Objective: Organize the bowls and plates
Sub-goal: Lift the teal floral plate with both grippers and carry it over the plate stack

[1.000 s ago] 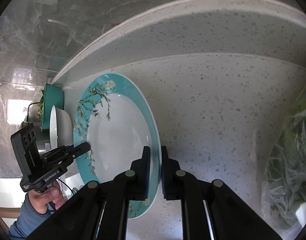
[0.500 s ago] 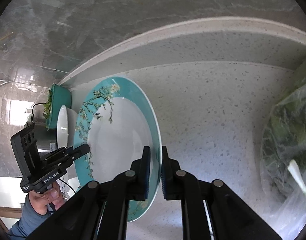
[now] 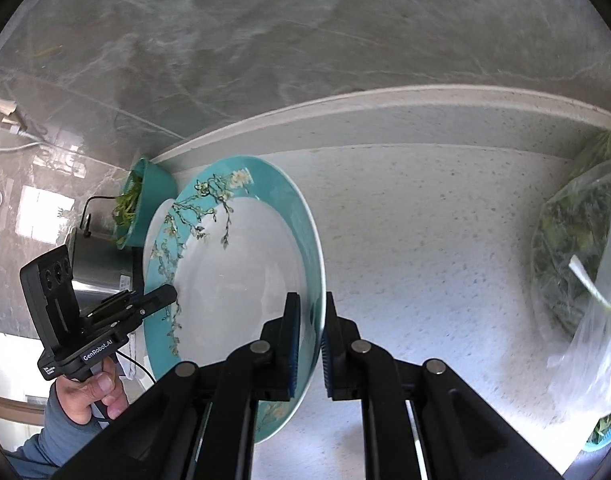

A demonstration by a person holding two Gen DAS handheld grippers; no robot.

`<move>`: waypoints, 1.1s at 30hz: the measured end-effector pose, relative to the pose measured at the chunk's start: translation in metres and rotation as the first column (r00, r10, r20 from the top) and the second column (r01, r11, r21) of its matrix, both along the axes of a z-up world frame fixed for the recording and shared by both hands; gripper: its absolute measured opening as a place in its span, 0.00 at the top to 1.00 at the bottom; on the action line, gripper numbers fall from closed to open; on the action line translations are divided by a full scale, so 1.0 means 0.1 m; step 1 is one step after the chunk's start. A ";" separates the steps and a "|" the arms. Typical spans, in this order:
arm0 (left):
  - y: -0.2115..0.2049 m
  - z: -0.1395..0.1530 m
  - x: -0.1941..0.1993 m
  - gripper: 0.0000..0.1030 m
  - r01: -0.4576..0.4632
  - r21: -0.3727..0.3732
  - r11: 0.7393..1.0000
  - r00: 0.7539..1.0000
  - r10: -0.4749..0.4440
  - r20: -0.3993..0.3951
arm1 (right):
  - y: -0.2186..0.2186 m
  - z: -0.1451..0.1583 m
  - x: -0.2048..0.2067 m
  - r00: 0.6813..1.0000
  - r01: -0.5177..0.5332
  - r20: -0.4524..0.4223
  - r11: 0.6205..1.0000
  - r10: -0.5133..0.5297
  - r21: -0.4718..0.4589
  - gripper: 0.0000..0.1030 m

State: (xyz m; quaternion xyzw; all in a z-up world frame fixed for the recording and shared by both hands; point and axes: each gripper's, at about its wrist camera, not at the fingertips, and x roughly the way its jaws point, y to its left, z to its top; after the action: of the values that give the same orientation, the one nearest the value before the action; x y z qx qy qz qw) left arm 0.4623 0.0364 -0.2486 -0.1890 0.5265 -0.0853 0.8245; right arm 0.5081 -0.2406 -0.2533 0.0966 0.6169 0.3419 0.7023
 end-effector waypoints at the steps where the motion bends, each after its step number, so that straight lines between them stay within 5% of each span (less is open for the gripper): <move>1: 0.04 0.05 -0.05 0.85 -0.001 -0.001 1.000 1.000 0.001 0.009 | 0.03 0.05 -0.04 1.000 -0.002 0.011 1.000 0.002 0.004 0.88; 16: 0.69 0.50 -1.17 0.85 -0.023 -0.019 1.000 0.995 0.025 0.094 | 0.60 0.65 -0.91 0.987 -0.051 0.158 0.997 0.041 0.062 0.88; 33: 1.18 0.03 -2.30 0.85 0.037 -0.009 0.999 0.999 -0.037 0.012 | 1.01 0.19 -1.96 0.998 0.006 0.059 0.996 -0.012 0.093 0.88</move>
State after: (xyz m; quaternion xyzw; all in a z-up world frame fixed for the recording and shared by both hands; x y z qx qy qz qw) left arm 0.2321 0.1542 -0.2461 -0.1824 0.5246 -0.1041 0.8251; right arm 0.3117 -0.1397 -0.2346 0.1218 0.5787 0.3698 0.7166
